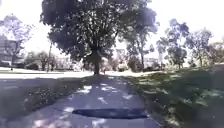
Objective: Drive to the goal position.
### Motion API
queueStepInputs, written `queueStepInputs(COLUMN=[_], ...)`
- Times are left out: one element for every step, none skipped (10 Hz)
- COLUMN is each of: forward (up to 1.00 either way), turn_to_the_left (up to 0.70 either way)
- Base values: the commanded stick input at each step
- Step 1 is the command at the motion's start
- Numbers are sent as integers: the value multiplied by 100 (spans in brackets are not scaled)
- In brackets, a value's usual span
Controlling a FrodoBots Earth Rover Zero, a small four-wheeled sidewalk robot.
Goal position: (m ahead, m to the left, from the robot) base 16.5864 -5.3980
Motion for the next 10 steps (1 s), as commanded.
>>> queueStepInputs(forward=[70,70,70,70,70,70,70,70,70,70], turn_to_the_left=[2,0,0,1,0,0,-4,-22,-29,-13])
